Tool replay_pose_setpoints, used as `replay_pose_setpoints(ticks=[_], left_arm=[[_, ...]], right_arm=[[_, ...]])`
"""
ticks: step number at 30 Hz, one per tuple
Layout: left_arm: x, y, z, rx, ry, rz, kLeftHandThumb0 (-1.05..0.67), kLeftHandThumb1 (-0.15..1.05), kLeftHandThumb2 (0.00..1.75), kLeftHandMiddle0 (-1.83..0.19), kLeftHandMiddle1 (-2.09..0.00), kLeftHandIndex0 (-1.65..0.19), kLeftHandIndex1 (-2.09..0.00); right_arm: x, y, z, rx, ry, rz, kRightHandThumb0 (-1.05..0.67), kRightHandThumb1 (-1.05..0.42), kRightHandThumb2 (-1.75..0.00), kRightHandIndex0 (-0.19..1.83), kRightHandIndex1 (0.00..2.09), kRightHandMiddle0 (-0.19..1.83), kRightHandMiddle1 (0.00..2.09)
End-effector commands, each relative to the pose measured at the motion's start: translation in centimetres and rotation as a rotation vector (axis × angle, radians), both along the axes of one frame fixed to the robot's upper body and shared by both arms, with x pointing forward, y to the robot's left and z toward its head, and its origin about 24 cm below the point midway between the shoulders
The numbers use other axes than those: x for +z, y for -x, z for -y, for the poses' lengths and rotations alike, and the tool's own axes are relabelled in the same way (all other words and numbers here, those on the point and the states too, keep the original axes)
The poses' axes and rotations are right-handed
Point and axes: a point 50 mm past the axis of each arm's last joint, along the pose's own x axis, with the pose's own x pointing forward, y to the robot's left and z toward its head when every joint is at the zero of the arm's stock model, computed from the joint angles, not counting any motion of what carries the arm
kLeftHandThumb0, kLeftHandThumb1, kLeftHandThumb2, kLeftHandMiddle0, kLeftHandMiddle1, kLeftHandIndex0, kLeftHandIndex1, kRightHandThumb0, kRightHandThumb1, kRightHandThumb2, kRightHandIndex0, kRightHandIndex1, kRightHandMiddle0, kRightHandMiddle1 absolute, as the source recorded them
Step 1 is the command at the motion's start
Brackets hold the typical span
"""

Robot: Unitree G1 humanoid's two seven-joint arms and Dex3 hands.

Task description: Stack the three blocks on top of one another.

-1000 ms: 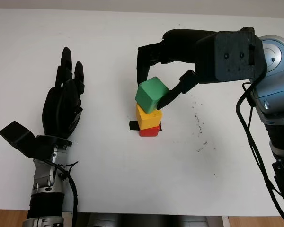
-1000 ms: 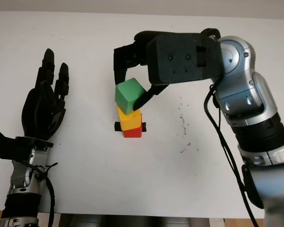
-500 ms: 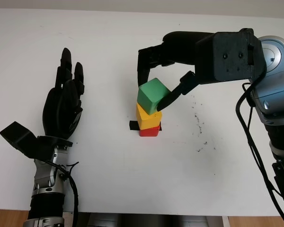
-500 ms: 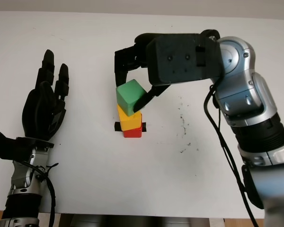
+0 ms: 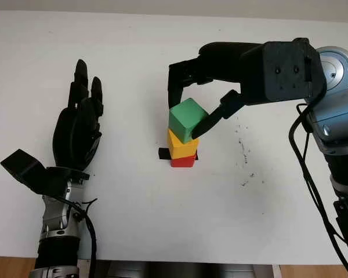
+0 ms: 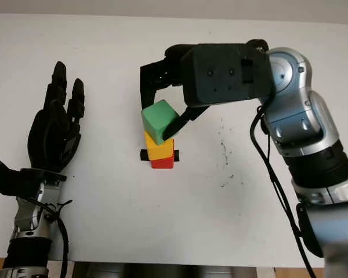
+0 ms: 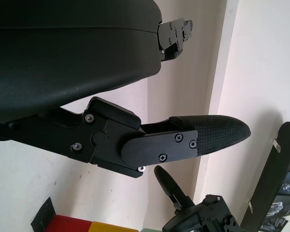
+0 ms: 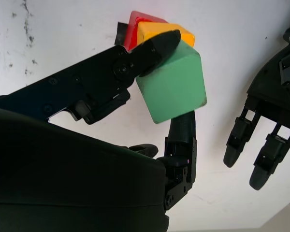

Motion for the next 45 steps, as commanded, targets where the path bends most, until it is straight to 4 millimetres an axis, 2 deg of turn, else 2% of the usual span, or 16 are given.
replay_pose_setpoints(ticks=[1,2,4,6,9,11,13,16,21,23,26,27,29,33,39,45], left_arm=[[-0.3,0.4,-0.2,0.004,-0.008,-0.001,-0.85,1.05,0.56,0.19,0.00,0.19,0.00],[-0.3,0.4,-0.2,0.005,-0.010,-0.001,-0.85,1.05,0.56,0.19,0.00,0.19,0.00],[-0.3,0.4,-0.2,0.009,-0.009,0.000,-0.85,1.05,0.56,0.19,0.00,0.19,0.00],[-0.4,0.4,-0.2,0.010,-0.005,0.001,-0.85,1.05,0.56,0.19,0.00,0.19,0.00],[-0.4,0.4,-0.2,0.008,0.002,-0.003,-0.85,1.05,0.55,0.19,0.00,0.19,0.00],[-0.4,0.4,-0.2,0.008,0.003,-0.005,-0.85,1.05,0.54,0.19,0.00,0.19,0.00],[-0.4,0.4,-0.1,0.011,0.006,-0.006,-0.85,1.05,0.54,0.19,0.00,0.19,0.00],[-0.3,0.5,-0.1,0.014,0.003,-0.003,-0.85,1.05,0.54,0.19,0.00,0.19,0.00],[-0.4,0.4,-0.2,0.014,-0.006,0.002,-0.84,1.05,0.56,0.19,0.00,0.19,0.00],[-0.4,0.4,-0.2,0.017,-0.001,-0.004,-0.85,1.05,0.55,0.19,0.00,0.19,0.00],[-0.3,0.4,-0.1,0.019,0.003,-0.011,-0.86,1.05,0.54,0.19,0.00,0.19,0.00],[-0.3,0.4,-0.1,0.019,-0.003,-0.009,-0.86,1.05,0.54,0.19,0.00,0.19,0.00],[-0.2,0.4,-0.1,0.019,-0.011,-0.006,-0.87,1.05,0.55,0.19,0.00,0.19,0.00],[0.0,0.3,0.1,-0.003,-0.013,0.006,-0.85,1.05,0.56,0.19,0.00,0.19,0.00],[0.1,0.1,0.4,-0.019,-0.006,0.004,-0.84,1.05,0.57,0.19,0.00,0.19,0.00],[0.0,-0.2,0.7,-0.027,-0.004,-0.014,-0.84,1.05,0.57,0.19,0.00,0.19,0.00]], right_arm=[[-0.3,0.1,0.0,0.003,-0.003,-0.014,-0.51,-0.91,-0.05,0.29,0.01,0.18,1.28],[-0.4,0.1,0.0,0.000,-0.001,-0.014,-0.55,-0.90,-0.05,0.25,0.01,0.09,1.12],[-0.5,0.1,0.0,-0.014,0.011,-0.009,-0.60,-0.88,-0.05,0.22,0.01,0.04,0.93],[-0.6,0.1,0.1,-0.024,0.011,-0.011,-0.64,-0.86,-0.05,0.12,0.02,0.02,0.61],[-0.7,0.2,0.2,-0.026,0.012,-0.006,-0.69,-0.85,-0.05,0.00,0.01,-0.01,0.34],[-0.7,0.3,0.2,-0.017,0.018,-0.004,-0.72,-0.85,-0.05,-0.04,0.01,-0.03,0.26],[-0.6,0.3,0.3,-0.006,0.024,-0.011,-0.80,-0.86,-0.06,-0.15,0.00,-0.14,0.16],[-0.1,0.6,0.7,0.011,0.028,-0.025,-0.86,-0.88,-0.06,-0.19,0.00,-0.18,0.04],[1.6,1.7,2.1,0.009,-0.040,0.012,-0.95,-0.91,-0.07,-0.19,0.00,-0.19,0.00],[2.0,2.0,2.9,-0.018,-0.139,0.019,-0.97,-0.95,-0.08,-0.19,0.00,-0.19,0.00],[1.5,2.4,4.8,-0.087,-0.411,0.001,-0.92,-1.03,-0.12,-0.19,0.00,-0.19,0.00],[0.9,2.4,5.6,-0.117,-0.449,0.048,-0.91,-1.04,-0.14,-0.19,0.00,-0.19,0.00],[0.1,2.4,6.4,-0.154,-0.471,0.121,-0.88,-1.04,-0.46,-0.16,0.02,-0.17,0.02],[-3.1,1.7,8.4,-0.260,-0.687,-0.025,-0.76,-1.05,-0.68,-0.18,0.01,-0.18,0.01],[-7.7,1.6,8.5,-0.423,-0.959,-0.103,-0.79,-1.05,-0.70,-0.19,0.00,-0.19,0.00],[-12.7,1.5,6.8,-0.526,-1.095,-0.180,-0.82,-1.05,-0.79,-0.19,0.00,-0.19,0.00]])
